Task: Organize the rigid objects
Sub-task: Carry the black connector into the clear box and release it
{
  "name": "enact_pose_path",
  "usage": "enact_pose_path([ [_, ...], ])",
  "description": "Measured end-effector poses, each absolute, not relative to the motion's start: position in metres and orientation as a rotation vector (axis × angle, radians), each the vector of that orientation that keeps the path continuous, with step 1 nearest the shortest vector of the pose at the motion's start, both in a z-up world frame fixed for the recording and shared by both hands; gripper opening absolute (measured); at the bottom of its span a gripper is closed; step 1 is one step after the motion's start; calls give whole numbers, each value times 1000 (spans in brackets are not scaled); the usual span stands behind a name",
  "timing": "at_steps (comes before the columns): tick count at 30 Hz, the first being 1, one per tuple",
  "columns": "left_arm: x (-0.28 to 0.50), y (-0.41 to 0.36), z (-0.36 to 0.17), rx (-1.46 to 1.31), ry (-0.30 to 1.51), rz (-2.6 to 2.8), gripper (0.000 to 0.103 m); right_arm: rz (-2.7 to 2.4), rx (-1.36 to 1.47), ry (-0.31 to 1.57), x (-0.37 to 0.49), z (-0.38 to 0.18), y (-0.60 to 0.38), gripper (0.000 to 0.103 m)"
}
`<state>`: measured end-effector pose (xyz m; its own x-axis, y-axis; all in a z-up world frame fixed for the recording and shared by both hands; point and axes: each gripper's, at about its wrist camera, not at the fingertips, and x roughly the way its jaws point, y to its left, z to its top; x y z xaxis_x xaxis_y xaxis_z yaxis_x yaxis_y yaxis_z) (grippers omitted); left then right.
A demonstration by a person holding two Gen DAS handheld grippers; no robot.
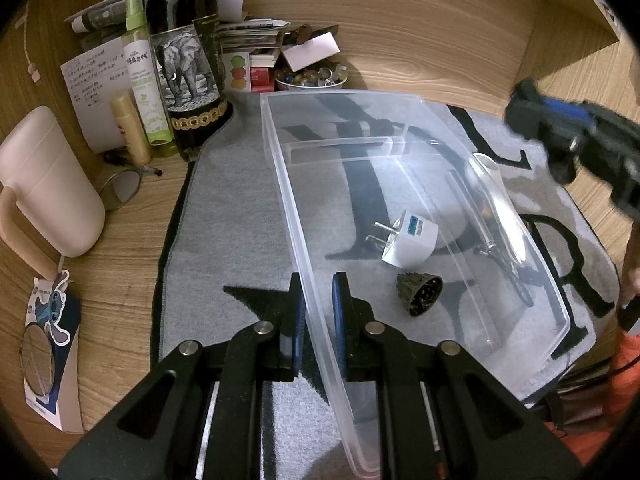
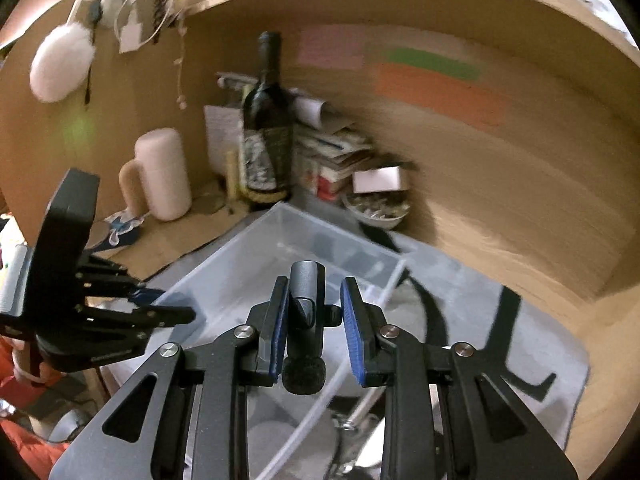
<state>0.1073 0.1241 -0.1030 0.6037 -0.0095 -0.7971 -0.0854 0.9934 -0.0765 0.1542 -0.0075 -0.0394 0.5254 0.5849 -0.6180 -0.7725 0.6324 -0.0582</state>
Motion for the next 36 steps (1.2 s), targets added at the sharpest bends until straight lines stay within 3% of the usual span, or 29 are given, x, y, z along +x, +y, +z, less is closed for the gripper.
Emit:
enact_pose_path([
  [11, 107, 124, -104, -113, 920, 40, 13, 857, -421, 764, 156, -88, 10, 23],
  [19, 107, 124, -104, -114, 920, 41, 13, 860, -466, 784, 153, -95, 15, 24],
  [21, 107, 124, -104, -113, 920, 40, 13, 854, -469, 780, 153, -95, 15, 28],
  [23, 107, 124, -104, -114, 920, 39, 13, 850, -461, 767, 152, -92, 13, 39],
  [30, 107, 124, -104, -114, 920, 40, 13, 836, -444, 713, 148, -76, 7, 45],
  [32, 107, 124, -104, -114, 920, 39, 13, 824, -432, 684, 147, -68, 3, 54],
  [36, 107, 124, -104, -113, 920, 39, 13, 806, -414, 629, 147, -50, -6, 55],
])
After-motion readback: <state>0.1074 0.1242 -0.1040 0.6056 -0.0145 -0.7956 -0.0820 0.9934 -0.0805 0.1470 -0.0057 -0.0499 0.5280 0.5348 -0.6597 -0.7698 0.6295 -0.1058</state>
